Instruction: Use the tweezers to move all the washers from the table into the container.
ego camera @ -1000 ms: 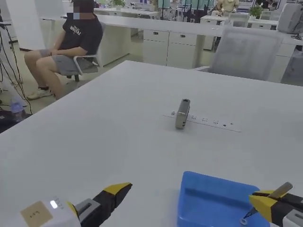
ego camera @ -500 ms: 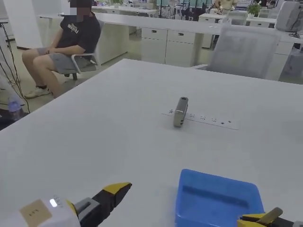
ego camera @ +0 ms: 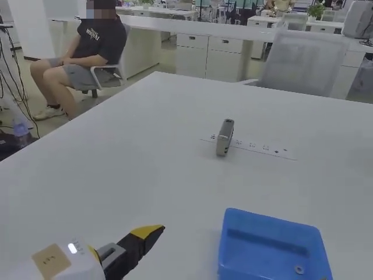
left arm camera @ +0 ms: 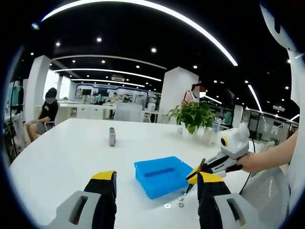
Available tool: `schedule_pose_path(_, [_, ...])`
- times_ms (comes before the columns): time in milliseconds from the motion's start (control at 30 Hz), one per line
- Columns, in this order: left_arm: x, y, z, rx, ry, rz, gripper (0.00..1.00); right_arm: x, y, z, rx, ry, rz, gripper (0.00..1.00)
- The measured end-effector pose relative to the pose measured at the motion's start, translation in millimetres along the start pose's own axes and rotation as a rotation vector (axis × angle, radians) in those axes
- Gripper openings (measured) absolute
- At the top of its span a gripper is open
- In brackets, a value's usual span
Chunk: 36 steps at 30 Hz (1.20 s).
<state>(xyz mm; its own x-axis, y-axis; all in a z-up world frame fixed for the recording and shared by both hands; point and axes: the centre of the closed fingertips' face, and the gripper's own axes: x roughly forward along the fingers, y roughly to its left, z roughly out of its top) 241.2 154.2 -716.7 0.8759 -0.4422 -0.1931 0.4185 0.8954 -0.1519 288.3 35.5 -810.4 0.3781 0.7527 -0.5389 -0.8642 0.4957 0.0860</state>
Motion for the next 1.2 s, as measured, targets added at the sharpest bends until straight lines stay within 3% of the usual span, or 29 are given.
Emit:
schedule_pose_path(200, [0.2,-1.3,-0.9,0.003,0.005,-0.005,0.69,1.7,-5.2,-0.8,0.020,-0.003,-0.020,0.03])
schedule_pose_path(733, [1.2,-3.5,-3.2,0.008,0.018,-0.017,0.69,4.2,0.7,-1.9,0.026,0.013,0.002,0.04])
schedule_pose_path(1000, [1.0,-3.3,-3.0,0.013,0.018,-0.015,0.68,5.4,1.6,-2.3,-0.039,0.039,-0.001,0.03])
schedule_pose_path(1200, [-0.2,-1.5,-1.4,0.007,0.008,-0.006,0.68,-7.5,-0.5,14.6,-0.003,-0.005,-0.008,0.03])
